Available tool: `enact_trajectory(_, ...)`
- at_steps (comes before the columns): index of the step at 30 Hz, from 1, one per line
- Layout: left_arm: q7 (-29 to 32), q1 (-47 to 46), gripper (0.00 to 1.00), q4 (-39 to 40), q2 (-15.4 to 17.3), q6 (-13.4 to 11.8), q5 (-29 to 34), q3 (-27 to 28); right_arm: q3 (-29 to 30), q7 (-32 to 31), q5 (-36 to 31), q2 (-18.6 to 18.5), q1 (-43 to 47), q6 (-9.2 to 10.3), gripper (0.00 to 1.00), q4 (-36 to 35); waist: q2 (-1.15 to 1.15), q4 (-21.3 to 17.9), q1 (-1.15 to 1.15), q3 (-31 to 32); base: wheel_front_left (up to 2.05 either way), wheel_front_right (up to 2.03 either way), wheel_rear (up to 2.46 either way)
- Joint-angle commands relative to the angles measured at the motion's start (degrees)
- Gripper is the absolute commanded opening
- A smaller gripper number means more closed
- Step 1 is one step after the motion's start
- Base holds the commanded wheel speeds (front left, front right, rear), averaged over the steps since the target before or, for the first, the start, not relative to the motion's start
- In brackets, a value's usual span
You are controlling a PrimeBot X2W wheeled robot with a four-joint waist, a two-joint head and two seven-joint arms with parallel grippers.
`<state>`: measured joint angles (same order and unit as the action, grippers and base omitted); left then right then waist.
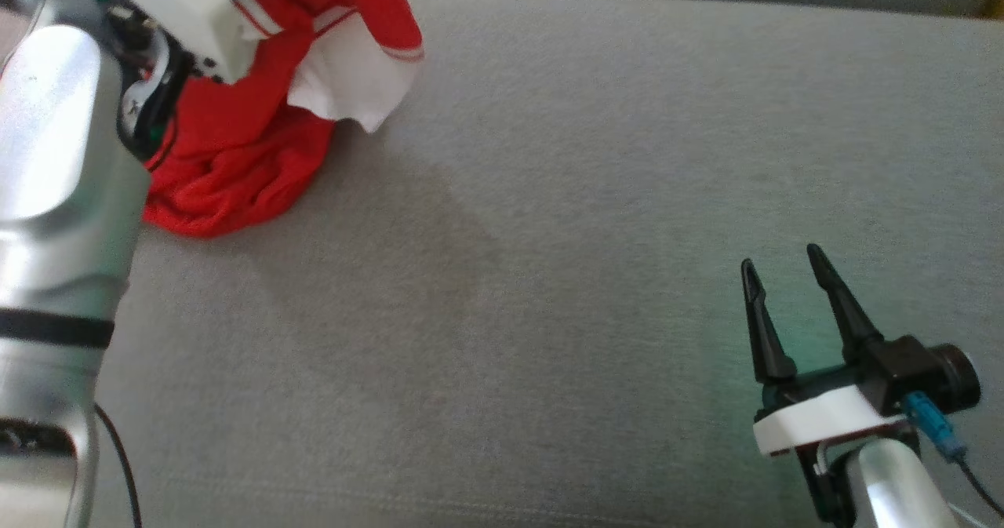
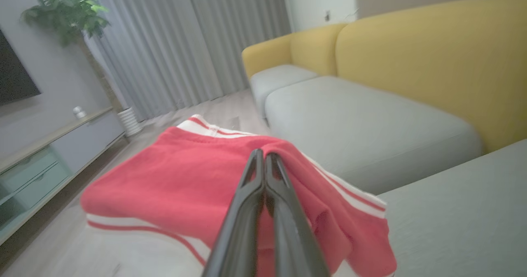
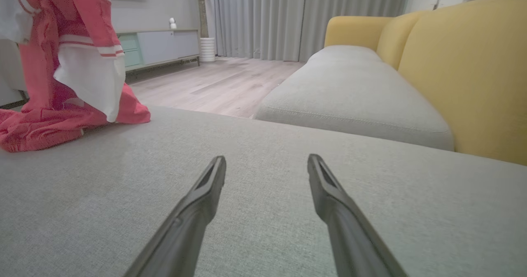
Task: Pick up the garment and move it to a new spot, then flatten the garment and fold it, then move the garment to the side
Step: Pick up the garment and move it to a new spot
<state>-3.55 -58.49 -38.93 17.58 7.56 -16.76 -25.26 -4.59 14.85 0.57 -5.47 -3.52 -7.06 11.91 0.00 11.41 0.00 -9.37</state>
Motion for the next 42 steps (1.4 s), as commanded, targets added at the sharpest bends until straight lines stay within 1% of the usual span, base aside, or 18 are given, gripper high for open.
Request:
enact_trajectory(1,2.9,-0.4,0.0,8.3,4.0,-0.1,-3.2,-0.6,-1.3,0.1,0.5,0.7,0.3,-0.43,1.0,-1.7,0.0,-4.6,0.0,3.6,0.0,0.0,0.0)
enact_trajectory(4,7.6,2.2,0.0,18.7,5.5,-0.1,-7.1,-2.6,-1.6,0.1,0.8,1.4,0.5,-0.43,1.0,-2.0,0.0,-7.5,0.0,3.9,0.0,0.0,0.0)
enact_trajectory(6,10.5,4.2,0.0,24.8,5.7,-0.1,-9.2,-3.1,-2.1,0.1,1.0,1.8,0.3,-0.43,1.0,-2.1,0.0,-9.8,0.0,3.8,0.0,0.0,0.0)
enact_trajectory(7,10.5,4.2,0.0,24.8,5.7,-0.1,-9.2,-3.1,-2.1,0.1,1.0,1.8,0.3,-0.43,1.0,-2.1,0.0,-9.8,0.0,3.8,0.0,0.0,0.0)
enact_trajectory(11,15.0,7.4,0.0,34.7,4.9,-0.7,-12.1,-4.0,-3.7,0.1,1.4,2.2,-0.6,-0.43,1.0,-2.5,0.0,-14.9,0.0,3.0,0.0,0.0,0.0)
enact_trajectory(15,17.6,8.7,0.0,40.1,3.4,-2.2,-12.5,-5.5,-4.9,0.1,1.9,2.5,-1.2,-0.43,1.0,-2.9,0.0,-19.9,0.0,2.2,0.0,0.0,0.0)
enact_trajectory(17,18.3,9.0,0.0,39.9,2.3,-3.3,-12.0,-6.6,-5.5,0.1,2.2,2.5,-1.5,-0.43,1.0,-3.1,0.0,-22.1,0.0,1.6,0.0,0.0,0.0)
enact_trajectory(19,18.4,9.5,0.0,38.0,0.5,-4.3,-11.6,-7.8,-6.1,0.1,3.0,2.6,-1.8,-0.43,1.0,-3.3,0.0,-24.1,0.0,1.0,0.0,0.0,0.0)
enact_trajectory(23,17.1,11.3,0.0,29.9,-4.5,-6.6,-10.5,-10.9,-6.5,0.1,4.8,2.6,-2.3,-0.43,1.0,-3.6,0.0,-27.0,0.0,-0.2,0.0,0.0,0.0)
enact_trajectory(27,12.3,12.6,0.0,20.2,-11.6,-8.9,-10.1,-13.5,-6.7,0.1,5.9,2.6,-2.8,-0.43,1.0,-3.7,0.0,-28.6,0.0,-1.4,0.0,0.0,0.0)
enact_trajectory(28,10.6,12.7,0.0,18.1,-12.9,-9.4,-10.3,-14.2,-6.9,0.1,6.1,2.6,-2.9,-0.43,1.0,-3.7,0.0,-28.8,0.0,-1.7,0.0,0.0,0.0)
enact_trajectory(30,6.8,12.8,0.0,14.6,-14.2,-10.3,-10.8,-16.1,-7.2,0.1,6.6,2.6,-3.2,-0.43,1.0,-3.6,0.0,-29.1,0.0,-2.2,0.0,0.0,0.0)
enact_trajectory(31,4.6,12.6,0.32,13.3,-14.5,-10.2,-10.9,-17.5,-7.3,0.1,6.8,2.6,-3.5,-0.43,1.0,-3.6,0.0,-29.2,0.0,-2.4,0.0,0.0,0.0)
enact_trajectory(32,2.4,12.5,0.8,12.7,-14.6,-9.8,-11.8,-19.5,-7.6,0.1,7.0,2.6,-3.7,-0.43,1.0,-3.5,0.0,-29.4,0.0,-2.5,0.0,0.0,0.0)
enact_trajectory(33,0.9,12.4,1.0,12.3,-14.6,-9.8,-12.8,-22.1,-7.9,0.1,7.3,2.6,-3.9,-0.43,1.0,-3.4,0.0,-29.5,0.0,-2.5,0.0,0.0,0.0)
enact_trajectory(35,-1.4,11.8,1.0,12.3,-14.7,-9.8,-15.0,-27.2,-8.4,0.1,7.6,2.6,-4.2,-0.43,1.0,-3.2,0.0,-29.4,0.0,-2.7,0.0,0.0,0.0)
enact_trajectory(38,-3.6,11.5,1.0,14.8,-14.7,-9.3,-21.4,-33.1,-8.6,0.1,7.8,2.6,-4.6,-0.43,1.0,-3.1,0.0,-28.8,0.0,-2.8,0.0,0.0,0.0)
enact_trajectory(42,-7.4,10.8,1.0,19.9,-14.7,-9.9,-29.1,-37.9,-8.2,0.1,7.6,2.6,-4.3,-0.43,1.0,-2.9,0.0,-27.2,0.0,-2.3,0.0,0.0,0.0)
